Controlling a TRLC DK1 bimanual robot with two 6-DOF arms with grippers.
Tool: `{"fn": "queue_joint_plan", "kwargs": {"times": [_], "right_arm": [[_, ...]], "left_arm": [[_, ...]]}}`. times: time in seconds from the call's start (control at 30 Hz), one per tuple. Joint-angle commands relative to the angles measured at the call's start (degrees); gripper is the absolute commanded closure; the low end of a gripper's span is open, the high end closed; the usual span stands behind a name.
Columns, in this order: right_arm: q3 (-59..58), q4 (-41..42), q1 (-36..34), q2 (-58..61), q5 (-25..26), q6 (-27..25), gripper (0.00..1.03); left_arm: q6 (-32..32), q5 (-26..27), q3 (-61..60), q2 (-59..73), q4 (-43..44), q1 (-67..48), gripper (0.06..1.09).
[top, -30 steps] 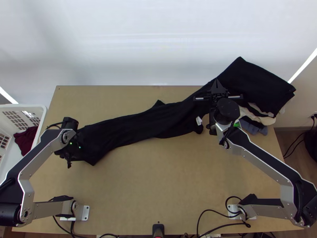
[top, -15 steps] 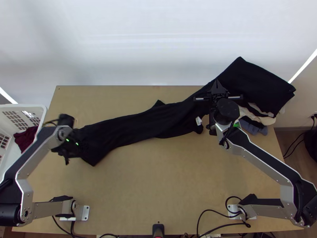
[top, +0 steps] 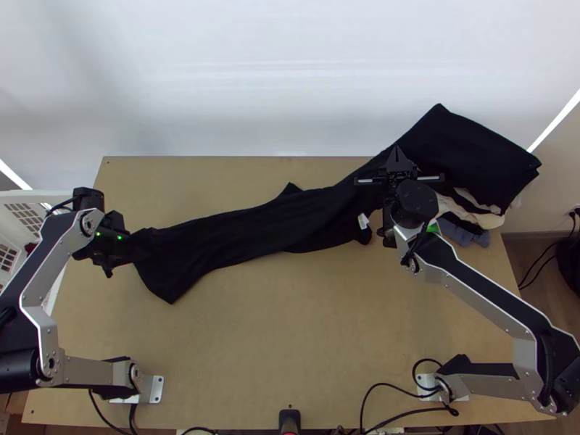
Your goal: Fold the t-shirt
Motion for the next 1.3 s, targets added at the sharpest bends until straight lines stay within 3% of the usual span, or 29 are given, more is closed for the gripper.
{"fn": "queue_joint_plan", "kwargs": {"times": [0.0, 0.03, 0.07, 1.03, 1.2, 1.27], "right_arm": [[-1.3, 1.1, 0.7, 0.3, 0.8, 1.3, 1.0], [-1.3, 1.2, 0.7, 0.3, 0.8, 1.3, 1.0], [-1.3, 1.2, 0.7, 0.4, 0.8, 1.3, 1.0], [-1.9, 1.3, 0.7, 0.2, 0.9, 1.5, 1.0], [-1.5, 1.3, 0.4, 0.2, 0.9, 1.4, 1.0], [-1.3, 1.3, 0.3, 0.2, 0.8, 1.4, 1.0]], "left_arm": [[-3.4, 0.8, 2.0, 2.0, 2.1, 0.9, 0.54], [-4.4, 0.8, 1.9, 2.3, 3.7, 1.4, 0.61], [-4.9, 0.8, 2.1, 2.5, 4.5, 1.4, 0.61], [-9.4, 0.8, 7.4, 14.4, 6.3, -1.2, 0.61], [-9.8, 0.7, 6.5, 14.7, 8.5, -2.8, 0.81], [-9.8, 0.7, 6.3, 14.7, 9.4, -2.9, 1.05]]}}
